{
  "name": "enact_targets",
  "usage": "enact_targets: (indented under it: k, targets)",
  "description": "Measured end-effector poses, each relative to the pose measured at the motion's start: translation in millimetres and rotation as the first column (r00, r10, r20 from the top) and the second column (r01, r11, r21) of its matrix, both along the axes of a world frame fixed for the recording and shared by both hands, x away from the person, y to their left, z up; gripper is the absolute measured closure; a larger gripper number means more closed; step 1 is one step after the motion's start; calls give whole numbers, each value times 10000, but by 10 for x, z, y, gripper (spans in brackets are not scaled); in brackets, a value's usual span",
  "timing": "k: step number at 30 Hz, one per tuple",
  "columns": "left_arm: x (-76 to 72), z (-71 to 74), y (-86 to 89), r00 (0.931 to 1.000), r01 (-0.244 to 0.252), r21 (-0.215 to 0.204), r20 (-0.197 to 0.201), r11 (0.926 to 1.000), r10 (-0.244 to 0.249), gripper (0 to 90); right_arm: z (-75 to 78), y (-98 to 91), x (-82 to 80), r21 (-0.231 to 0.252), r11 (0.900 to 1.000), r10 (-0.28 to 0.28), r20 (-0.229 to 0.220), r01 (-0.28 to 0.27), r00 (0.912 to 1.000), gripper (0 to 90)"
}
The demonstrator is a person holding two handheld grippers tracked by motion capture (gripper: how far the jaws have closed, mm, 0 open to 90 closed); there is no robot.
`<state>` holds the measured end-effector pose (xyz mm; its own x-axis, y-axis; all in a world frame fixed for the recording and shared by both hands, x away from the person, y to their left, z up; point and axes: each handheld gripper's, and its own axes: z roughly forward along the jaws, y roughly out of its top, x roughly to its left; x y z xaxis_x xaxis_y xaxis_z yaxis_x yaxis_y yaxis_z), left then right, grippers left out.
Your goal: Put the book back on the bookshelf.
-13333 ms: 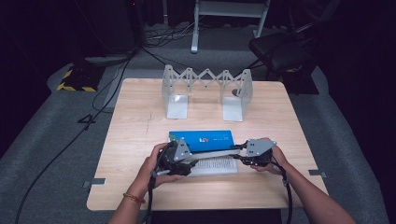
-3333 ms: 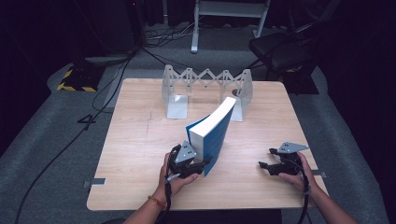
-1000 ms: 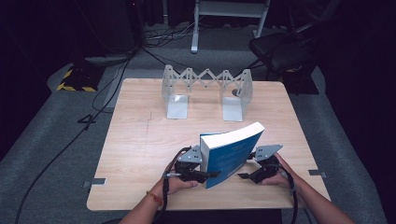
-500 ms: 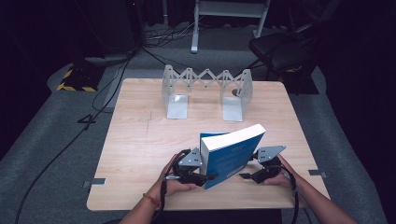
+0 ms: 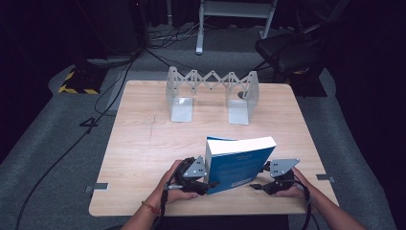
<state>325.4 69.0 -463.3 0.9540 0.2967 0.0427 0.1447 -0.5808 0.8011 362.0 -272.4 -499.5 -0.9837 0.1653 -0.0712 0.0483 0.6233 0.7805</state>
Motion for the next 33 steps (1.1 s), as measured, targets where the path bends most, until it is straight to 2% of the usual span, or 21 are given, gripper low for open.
enact_targets:
  k: [1, 3, 4, 6, 10, 11, 16, 20, 23, 24, 27, 29, 33]
  targets:
    - [-8, -19, -5, 10000, -4, 129, 56, 9999, 4, 443, 11, 4, -3, -8, 10000, -12, 42, 12, 10000, 423]
    - [-18, -27, -5, 9999, -66, 129, 90, 9999, 65, 446, 19, 7, -5, 57, 10000, -28, 120, 27, 9999, 428]
    - [-30, -31, -2, 9999, -100, 102, 116, 9999, 98, 453, 51, 0, -10, 286, 9995, -97, 178, 92, 9998, 440]
    - [-33, -53, -9, 9998, -167, 21, 81, 9999, 166, 458, 78, -3, -4, 397, 9992, -93, 189, 85, 9998, 445]
    - [-59, -129, -94, 9995, -192, 544, 263, 9983, 178, 485, 92, -8, -14, 472, 9988, -126, 199, 117, 9997, 454]
    - [-61, -135, -100, 9995, -201, 537, 235, 9984, 189, 492, 94, -15, -18, 489, 9987, -115, 174, 106, 9998, 456]
    - [-34, -103, -52, 9989, -279, 802, 407, 9964, 247, 505, 105, -37, -60, 533, 9986, 28, 180, -38, 9998, 485]
    - [0, -83, -28, 9973, -438, 948, 625, 9945, 380, 478, 117, -27, -103, 518, 9986, 54, 335, -71, 9994, 491]
    - [32, -55, 10, 9966, -574, 979, 648, 9935, 512, 453, 126, -28, -135, 524, 9986, 72, 489, -97, 9988, 509]
    - [43, -43, 27, 9951, -694, 1076, 782, 9918, 612, 443, 134, -25, -154, 534, 9985, 125, 558, -155, 9984, 517]
    - [73, -35, 50, 9943, -817, 1038, 770, 9912, 739, 430, 157, 13, -200, 582, 9981, 149, 797, -196, 9967, 535]
    - [65, -33, 46, 9933, -891, 1050, 827, 9905, 806, 421, 169, 30, -208, 706, 9974, 55, 792, -112, 9968, 531]
    - [48, -41, 80, 9905, -1131, 758, 871, 9907, 1065, 389, 183, 49, -215, 781, 9969, -39, 883, -31, 9961, 529]
